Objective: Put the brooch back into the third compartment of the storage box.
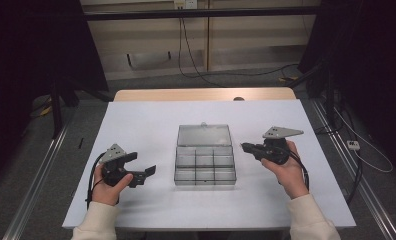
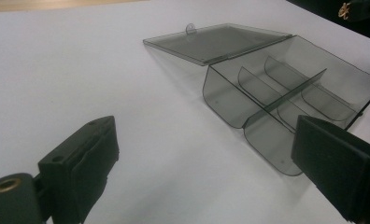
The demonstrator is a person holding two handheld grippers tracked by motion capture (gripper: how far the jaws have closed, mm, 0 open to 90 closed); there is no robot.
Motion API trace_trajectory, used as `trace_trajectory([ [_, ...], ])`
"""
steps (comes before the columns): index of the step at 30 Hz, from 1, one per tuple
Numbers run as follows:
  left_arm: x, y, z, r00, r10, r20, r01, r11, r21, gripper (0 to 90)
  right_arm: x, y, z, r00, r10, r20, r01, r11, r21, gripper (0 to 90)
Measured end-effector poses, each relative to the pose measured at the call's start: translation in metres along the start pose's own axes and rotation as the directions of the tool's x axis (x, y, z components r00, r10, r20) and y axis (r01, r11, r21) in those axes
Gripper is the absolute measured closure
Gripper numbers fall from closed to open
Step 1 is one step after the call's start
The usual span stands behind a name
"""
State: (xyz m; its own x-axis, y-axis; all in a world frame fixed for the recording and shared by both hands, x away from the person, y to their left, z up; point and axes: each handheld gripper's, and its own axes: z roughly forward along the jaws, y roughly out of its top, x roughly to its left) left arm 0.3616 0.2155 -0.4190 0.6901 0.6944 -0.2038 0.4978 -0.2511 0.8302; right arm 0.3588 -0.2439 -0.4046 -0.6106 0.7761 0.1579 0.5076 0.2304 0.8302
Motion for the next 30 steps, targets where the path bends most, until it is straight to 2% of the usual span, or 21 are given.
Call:
trace_trajectory([
  [11, 0.0, -0.001, -0.001, 1.0, -0.003, -0.005, 0.003, 1.0, 0.005, 7.4, 0.003, 0.008, 0.006, 0.9996, -0.025, -0.013, 0.025, 1.0, 0.001, 89.8],
  [28, -0.002, -0.002, -0.002, 0.9999, 0.011, -0.002, -0.011, 0.9999, 0.012, 7.4, 0.006, 0.015, 0.017, 0.9993, -0.033, -0.018, 0.032, 0.999, -0.011, 89.7],
  [30, -0.002, -0.002, -0.002, 0.9999, 0.012, -0.003, -0.012, 0.9999, 0.013, 7.4, 0.007, 0.015, 0.019, 0.9991, -0.027, -0.034, 0.027, 1.0, -0.011, 89.7],
])
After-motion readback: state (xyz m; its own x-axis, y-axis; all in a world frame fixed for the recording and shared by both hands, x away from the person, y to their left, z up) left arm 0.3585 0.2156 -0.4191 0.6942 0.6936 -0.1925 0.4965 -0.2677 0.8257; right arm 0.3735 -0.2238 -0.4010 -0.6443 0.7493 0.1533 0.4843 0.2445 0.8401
